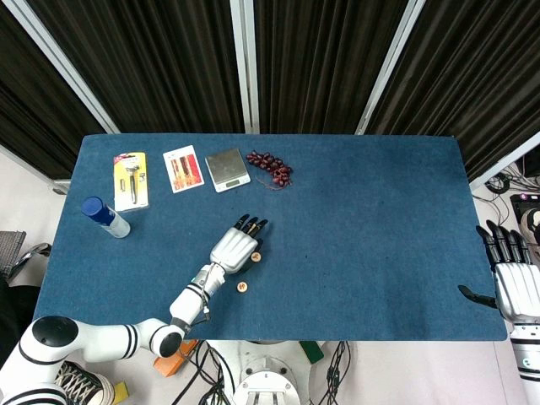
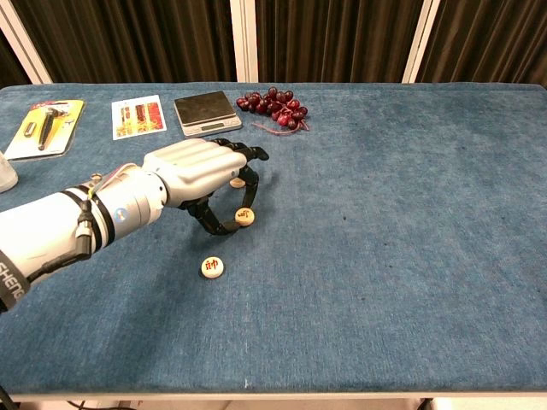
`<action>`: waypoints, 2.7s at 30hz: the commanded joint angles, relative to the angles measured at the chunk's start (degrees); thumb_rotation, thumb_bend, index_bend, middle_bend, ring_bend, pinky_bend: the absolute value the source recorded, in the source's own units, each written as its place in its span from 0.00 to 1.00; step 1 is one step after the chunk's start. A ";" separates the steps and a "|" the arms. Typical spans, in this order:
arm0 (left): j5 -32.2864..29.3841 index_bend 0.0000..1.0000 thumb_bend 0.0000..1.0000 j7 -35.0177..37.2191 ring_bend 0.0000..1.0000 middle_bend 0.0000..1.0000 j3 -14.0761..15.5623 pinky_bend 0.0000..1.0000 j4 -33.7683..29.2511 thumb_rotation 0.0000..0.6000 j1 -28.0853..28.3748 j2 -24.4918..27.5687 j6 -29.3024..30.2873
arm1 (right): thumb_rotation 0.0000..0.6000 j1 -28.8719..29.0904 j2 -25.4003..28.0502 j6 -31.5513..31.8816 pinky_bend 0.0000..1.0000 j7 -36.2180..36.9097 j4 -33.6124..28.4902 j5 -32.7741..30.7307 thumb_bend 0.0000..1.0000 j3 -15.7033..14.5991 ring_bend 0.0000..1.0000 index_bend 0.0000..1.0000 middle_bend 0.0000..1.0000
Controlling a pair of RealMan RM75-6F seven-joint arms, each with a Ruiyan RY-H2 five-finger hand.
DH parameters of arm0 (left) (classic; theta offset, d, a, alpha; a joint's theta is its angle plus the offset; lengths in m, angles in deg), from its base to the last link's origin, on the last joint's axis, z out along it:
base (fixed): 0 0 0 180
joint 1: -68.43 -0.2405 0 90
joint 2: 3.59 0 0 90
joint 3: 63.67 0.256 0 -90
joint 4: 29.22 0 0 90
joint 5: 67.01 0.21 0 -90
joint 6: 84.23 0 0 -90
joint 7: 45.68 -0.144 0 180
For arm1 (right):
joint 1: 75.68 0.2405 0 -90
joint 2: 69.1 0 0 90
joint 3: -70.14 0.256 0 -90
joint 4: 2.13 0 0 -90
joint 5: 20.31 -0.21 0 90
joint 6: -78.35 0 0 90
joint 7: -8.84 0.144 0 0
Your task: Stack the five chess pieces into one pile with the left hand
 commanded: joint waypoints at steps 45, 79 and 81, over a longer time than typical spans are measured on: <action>-20.48 0.49 0.35 -6.54 0.00 0.00 -7.69 0.00 2.10 1.00 8.69 2.06 -2.06 | 1.00 -0.09 -0.13 -0.30 0.01 0.44 0.33 -0.64 0.06 0.25 0.00 0.00 0.00; -14.74 0.43 0.31 -2.21 0.00 0.00 -5.40 0.00 -5.00 1.00 5.83 6.14 3.44 | 1.00 -0.25 -0.06 -0.02 0.00 1.39 0.95 -0.57 0.06 0.37 0.00 0.00 0.00; -11.01 0.43 0.30 -0.08 0.00 0.00 -4.05 0.00 -8.89 1.00 3.67 8.40 5.85 | 1.00 -0.12 -0.01 -0.09 0.00 1.42 0.99 -0.56 0.06 0.48 0.00 0.00 0.00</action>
